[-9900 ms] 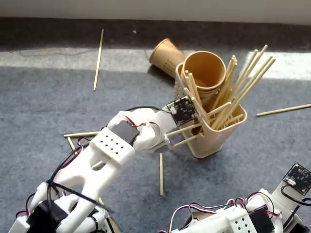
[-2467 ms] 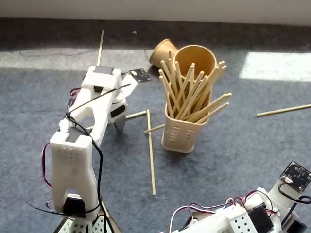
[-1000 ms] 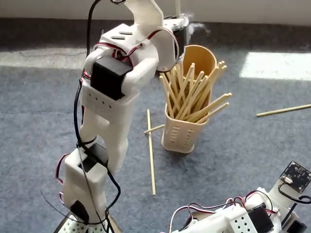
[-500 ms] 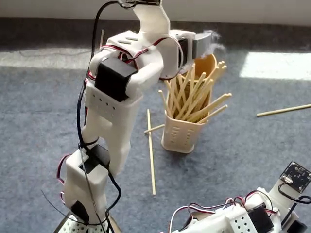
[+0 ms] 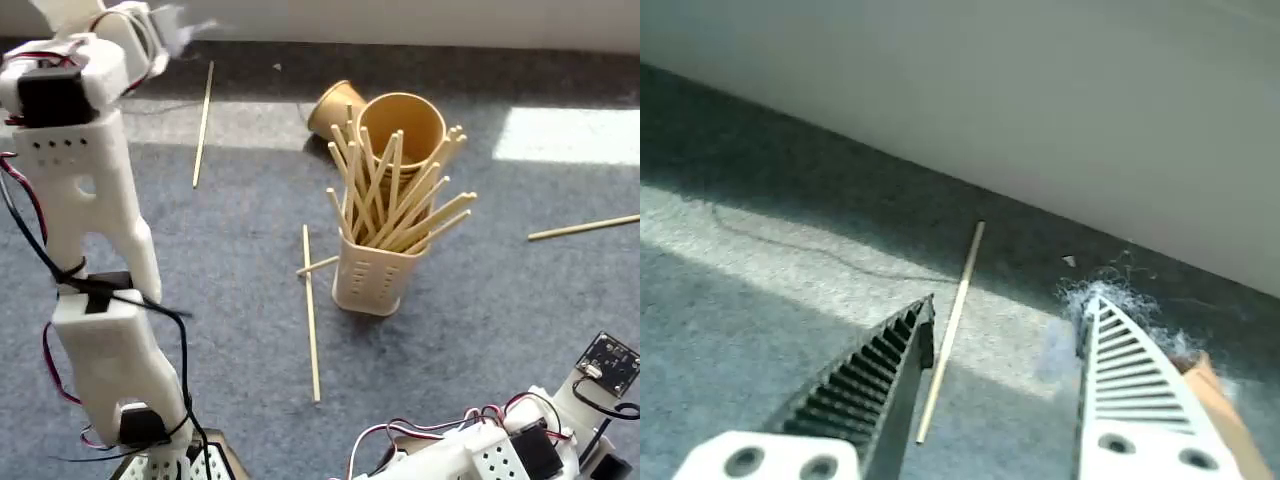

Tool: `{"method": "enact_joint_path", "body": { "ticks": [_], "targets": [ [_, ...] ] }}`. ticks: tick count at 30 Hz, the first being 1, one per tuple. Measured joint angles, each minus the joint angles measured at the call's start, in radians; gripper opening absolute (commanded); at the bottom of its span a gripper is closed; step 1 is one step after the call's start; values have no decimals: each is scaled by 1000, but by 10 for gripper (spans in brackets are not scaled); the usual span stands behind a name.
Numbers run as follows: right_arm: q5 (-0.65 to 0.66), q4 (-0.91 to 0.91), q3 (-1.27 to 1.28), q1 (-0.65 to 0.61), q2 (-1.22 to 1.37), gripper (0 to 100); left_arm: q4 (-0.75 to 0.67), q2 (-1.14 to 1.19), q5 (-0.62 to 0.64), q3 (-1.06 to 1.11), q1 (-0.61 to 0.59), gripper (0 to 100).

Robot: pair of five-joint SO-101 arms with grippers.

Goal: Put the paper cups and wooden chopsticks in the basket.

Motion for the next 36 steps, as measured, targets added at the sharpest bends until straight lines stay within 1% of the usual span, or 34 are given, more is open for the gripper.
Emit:
{"method": "enact_joint_path", "body": {
  "ticks": [2, 4, 7, 11, 16, 23, 25, 28, 29, 30, 33, 36],
  "targets": [
    [0, 0, 0, 0, 0, 382, -63, 91, -69, 68, -75, 245],
    [0, 0, 0, 0, 0, 382, -130, 199, -155, 127, -109, 245],
    [0, 0, 0, 0, 0, 382, -210, 364, -272, 144, -104, 245],
    [0, 0, 0, 0, 0, 382, -282, 520, -344, 118, -60, 245],
    [0, 0, 0, 0, 0, 382, -308, 661, -354, 32, 2, 245],
    [0, 0, 0, 0, 0, 382, -310, 844, -353, -37, 3, 241],
    [0, 0, 0, 0, 0, 382, -313, 881, -356, -69, 3, 185],
    [0, 0, 0, 0, 0, 382, -313, 924, -356, -109, 2, 4],
    [0, 0, 0, 0, 0, 382, -313, 930, -356, -110, 9, 6],
    [0, 0, 0, -3, 0, 382, -313, 942, -356, -114, 9, 30],
    [0, 0, 0, -3, 0, 382, -316, 962, -356, -120, 25, 2],
    [0, 0, 0, -3, 0, 382, -301, 962, -359, -121, 29, 5]
  ]
}}
